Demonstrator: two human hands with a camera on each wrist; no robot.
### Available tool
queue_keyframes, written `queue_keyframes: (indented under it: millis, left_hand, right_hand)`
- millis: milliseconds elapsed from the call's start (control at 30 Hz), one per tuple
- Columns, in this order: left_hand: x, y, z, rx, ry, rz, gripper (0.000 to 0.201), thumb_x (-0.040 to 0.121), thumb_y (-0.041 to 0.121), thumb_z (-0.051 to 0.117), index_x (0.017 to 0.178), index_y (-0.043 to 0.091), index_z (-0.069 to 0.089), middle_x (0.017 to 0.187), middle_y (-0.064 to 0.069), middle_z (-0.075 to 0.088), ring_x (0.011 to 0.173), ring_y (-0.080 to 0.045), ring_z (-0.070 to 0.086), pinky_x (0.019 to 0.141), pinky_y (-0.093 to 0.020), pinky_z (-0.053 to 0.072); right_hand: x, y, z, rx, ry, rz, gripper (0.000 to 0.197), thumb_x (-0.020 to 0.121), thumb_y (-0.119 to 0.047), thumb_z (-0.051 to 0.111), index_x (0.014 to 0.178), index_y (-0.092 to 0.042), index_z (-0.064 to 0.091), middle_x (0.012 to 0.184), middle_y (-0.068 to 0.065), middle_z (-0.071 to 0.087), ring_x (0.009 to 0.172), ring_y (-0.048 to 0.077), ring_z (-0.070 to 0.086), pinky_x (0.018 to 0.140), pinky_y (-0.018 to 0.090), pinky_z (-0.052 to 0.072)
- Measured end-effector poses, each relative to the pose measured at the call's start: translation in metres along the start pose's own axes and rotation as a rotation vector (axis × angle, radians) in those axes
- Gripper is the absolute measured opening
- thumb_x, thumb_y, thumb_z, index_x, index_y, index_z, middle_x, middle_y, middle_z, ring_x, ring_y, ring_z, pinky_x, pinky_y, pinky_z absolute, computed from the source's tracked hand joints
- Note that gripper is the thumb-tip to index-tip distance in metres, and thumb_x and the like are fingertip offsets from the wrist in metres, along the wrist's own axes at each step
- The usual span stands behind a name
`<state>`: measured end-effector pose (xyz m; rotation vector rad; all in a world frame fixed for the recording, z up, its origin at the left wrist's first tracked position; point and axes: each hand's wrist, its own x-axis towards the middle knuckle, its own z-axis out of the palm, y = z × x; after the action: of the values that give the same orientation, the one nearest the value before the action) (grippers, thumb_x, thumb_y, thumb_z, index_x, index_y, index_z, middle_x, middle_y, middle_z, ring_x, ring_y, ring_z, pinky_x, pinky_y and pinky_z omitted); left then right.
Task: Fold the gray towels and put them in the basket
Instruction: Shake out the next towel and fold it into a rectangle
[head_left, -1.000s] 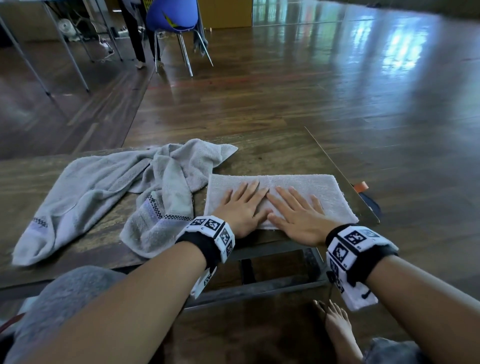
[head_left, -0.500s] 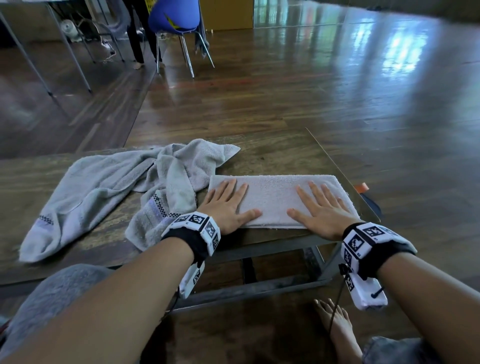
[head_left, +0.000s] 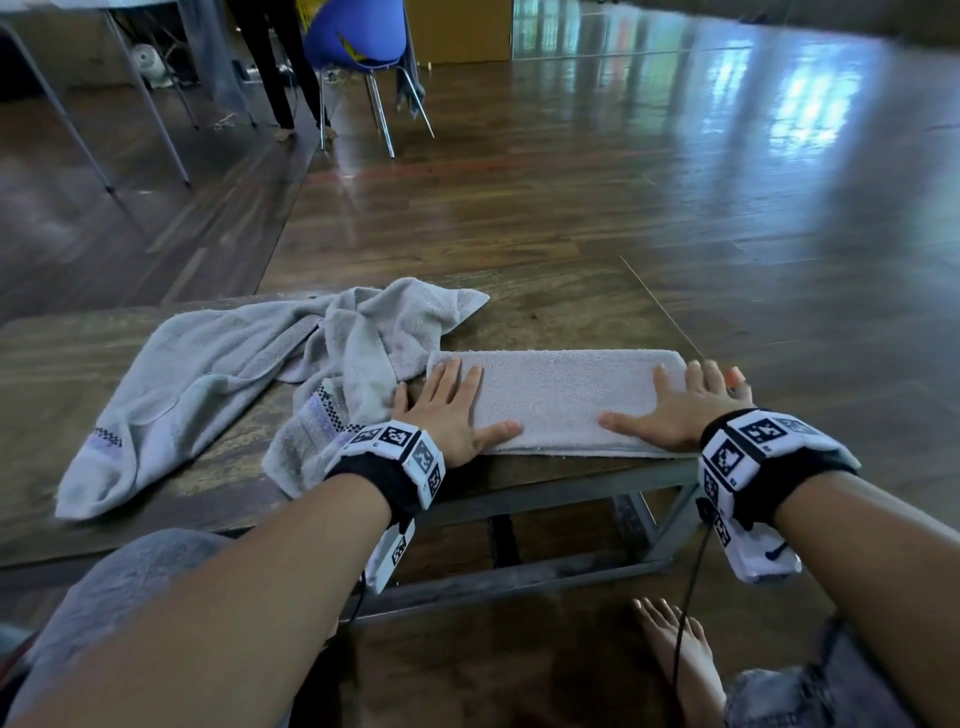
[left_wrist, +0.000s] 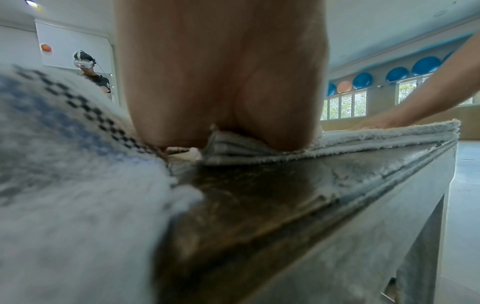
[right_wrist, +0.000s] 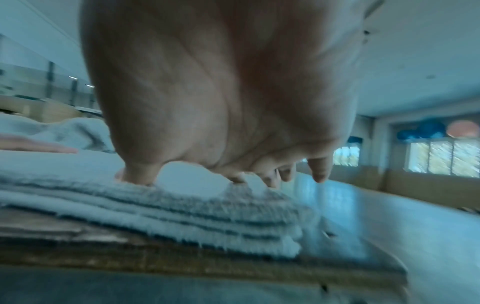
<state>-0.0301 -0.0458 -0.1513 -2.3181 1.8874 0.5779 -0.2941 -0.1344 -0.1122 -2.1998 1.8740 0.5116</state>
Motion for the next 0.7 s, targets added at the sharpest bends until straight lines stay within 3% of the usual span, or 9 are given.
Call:
queue_keyframes:
  millis: [67, 133, 167, 233, 300, 400, 467, 567, 700]
  left_hand:
    - [-0.001, 0.003, 0.001, 0.012, 0.013, -0.017, 0.106, 0.074, 0.094, 0.018, 0.154, 0.035, -0.019, 0.162, 0.008, -0.027, 0.15, -0.012, -0.023, 0.118, -0.055, -0.013]
    - [-0.003, 0.007, 0.002, 0.019, 0.033, -0.047, 0.104, 0.076, 0.092, 0.017, 0.155, 0.033, -0.018, 0.163, 0.006, -0.025, 0.15, -0.013, -0.022, 0.119, -0.055, -0.012]
    - [-0.004, 0.01, 0.002, 0.019, 0.049, -0.061, 0.103, 0.078, 0.091, 0.016, 0.156, 0.032, -0.017, 0.164, 0.005, -0.024, 0.151, -0.014, -0.021, 0.119, -0.056, -0.011]
    - [-0.008, 0.017, 0.002, 0.022, 0.084, -0.089, 0.101, 0.081, 0.088, 0.016, 0.157, 0.028, -0.014, 0.165, 0.001, -0.019, 0.152, -0.017, -0.017, 0.119, -0.056, -0.008]
    - [-0.013, 0.027, 0.001, 0.033, 0.118, -0.119, 0.103, 0.082, 0.087, 0.016, 0.159, 0.022, -0.006, 0.167, -0.005, -0.01, 0.154, -0.022, -0.009, 0.119, -0.056, -0.003]
    - [-0.018, 0.043, -0.009, 0.09, 0.178, -0.125, 0.106, 0.079, 0.089, 0.017, 0.152, 0.013, 0.029, 0.159, -0.012, 0.025, 0.147, -0.03, 0.019, 0.116, -0.054, 0.011]
    - [-0.021, 0.048, -0.018, 0.087, 0.216, -0.087, 0.082, 0.085, 0.081, 0.029, 0.131, 0.017, 0.052, 0.139, -0.014, 0.042, 0.133, -0.032, 0.034, 0.109, -0.052, 0.022]
    - [-0.028, 0.043, -0.027, -0.05, 0.174, -0.05, 0.038, 0.09, 0.046, 0.045, 0.121, 0.026, 0.054, 0.128, -0.011, 0.039, 0.127, -0.033, 0.032, 0.104, -0.05, 0.029]
    - [-0.036, 0.035, -0.028, -0.109, 0.093, 0.041, 0.039, 0.088, 0.02, 0.051, 0.126, 0.028, 0.05, 0.128, -0.01, 0.044, 0.121, -0.031, 0.042, 0.1, -0.045, 0.036]
  right_hand:
    - [-0.007, -0.01, -0.005, -0.08, 0.204, -0.104, 0.1, 0.078, -0.086, 0.041, 0.152, -0.019, 0.031, 0.162, 0.015, 0.019, 0.15, 0.033, 0.013, 0.117, 0.053, 0.02]
    - [-0.014, -0.026, -0.008, -0.01, 0.285, -0.25, 0.074, 0.085, -0.068, 0.052, 0.141, -0.02, 0.042, 0.148, 0.015, 0.041, 0.134, 0.031, 0.037, 0.105, 0.047, 0.038]
    - [-0.019, -0.035, -0.007, 0.081, 0.242, -0.307, 0.067, 0.089, -0.06, 0.053, 0.141, -0.02, 0.042, 0.141, 0.014, 0.05, 0.122, 0.028, 0.047, 0.096, 0.043, 0.043]
    - [-0.025, -0.049, -0.002, 0.19, 0.095, -0.37, 0.06, 0.093, -0.053, 0.055, 0.141, -0.019, 0.042, 0.128, 0.013, 0.059, 0.107, 0.026, 0.053, 0.084, 0.037, 0.041]
    - [-0.024, -0.052, -0.001, 0.162, 0.064, -0.402, 0.059, 0.093, -0.052, 0.057, 0.14, -0.019, 0.043, 0.127, 0.014, 0.059, 0.111, 0.029, 0.056, 0.087, 0.037, 0.042]
    - [-0.017, -0.04, -0.007, 0.163, 0.109, -0.386, 0.061, 0.095, -0.046, 0.055, 0.147, -0.018, 0.038, 0.136, 0.016, 0.056, 0.12, 0.032, 0.055, 0.101, 0.045, 0.046]
    - [-0.011, -0.029, -0.008, 0.123, 0.139, -0.364, 0.059, 0.096, -0.04, 0.053, 0.148, -0.022, 0.034, 0.143, 0.015, 0.048, 0.127, 0.035, 0.051, 0.105, 0.052, 0.044]
    - [-0.008, -0.013, -0.003, 0.041, 0.138, -0.395, 0.073, 0.087, -0.022, 0.054, 0.152, -0.033, 0.021, 0.158, 0.01, 0.026, 0.144, 0.032, 0.028, 0.113, 0.052, 0.036]
    - [-0.016, 0.003, 0.016, -0.031, 0.032, -0.53, 0.111, 0.077, -0.019, 0.07, 0.154, -0.045, -0.005, 0.163, -0.006, -0.011, 0.151, 0.025, -0.003, 0.121, 0.051, 0.022]
